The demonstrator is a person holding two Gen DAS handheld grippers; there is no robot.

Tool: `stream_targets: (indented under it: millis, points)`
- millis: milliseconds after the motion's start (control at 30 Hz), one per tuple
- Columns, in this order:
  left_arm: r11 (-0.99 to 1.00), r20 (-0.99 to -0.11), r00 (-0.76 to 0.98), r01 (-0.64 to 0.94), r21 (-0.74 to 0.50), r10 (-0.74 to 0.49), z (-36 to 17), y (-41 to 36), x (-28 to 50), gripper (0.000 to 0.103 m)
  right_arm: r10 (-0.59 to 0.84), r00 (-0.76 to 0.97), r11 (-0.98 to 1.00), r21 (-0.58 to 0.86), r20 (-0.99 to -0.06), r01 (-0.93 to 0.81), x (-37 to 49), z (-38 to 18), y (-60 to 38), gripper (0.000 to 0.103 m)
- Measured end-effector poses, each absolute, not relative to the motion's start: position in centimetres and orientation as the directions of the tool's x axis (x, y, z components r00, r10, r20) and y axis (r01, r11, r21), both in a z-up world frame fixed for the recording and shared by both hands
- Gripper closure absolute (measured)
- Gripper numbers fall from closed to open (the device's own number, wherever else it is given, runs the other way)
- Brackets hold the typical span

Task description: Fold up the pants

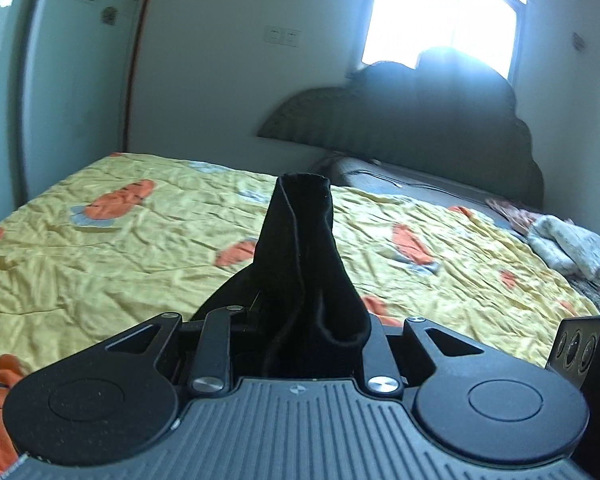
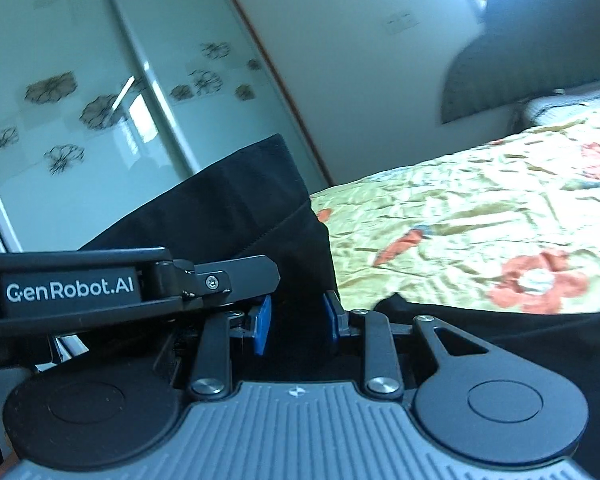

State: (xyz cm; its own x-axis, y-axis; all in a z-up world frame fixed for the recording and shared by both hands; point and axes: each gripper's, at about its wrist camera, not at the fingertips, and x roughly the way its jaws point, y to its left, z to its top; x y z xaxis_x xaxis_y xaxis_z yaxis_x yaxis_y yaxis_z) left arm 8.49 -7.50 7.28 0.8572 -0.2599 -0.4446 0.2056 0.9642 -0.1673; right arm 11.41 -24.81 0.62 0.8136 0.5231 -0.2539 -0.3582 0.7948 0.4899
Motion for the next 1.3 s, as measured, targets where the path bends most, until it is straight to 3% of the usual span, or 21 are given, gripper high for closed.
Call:
stream_targets:
  millis: [533,1300]
  points:
    - [0.919,-0.491,0.783,0.380,-0.108,-0.382,5.0,-15.8,8.4,0.079,0.425,0.867,0.760,0.623,-0.260,-0.186,9.2,-2.7,-32.9,0.076]
    - [0.875,-0.535,0.718,0.477,-0.089,-0.445,1.4,-24.2,9.2,0.079,0.283,0.885,0.795,0.606,-0.369,-0.001,7.9,-5.9,-39.4,0.076]
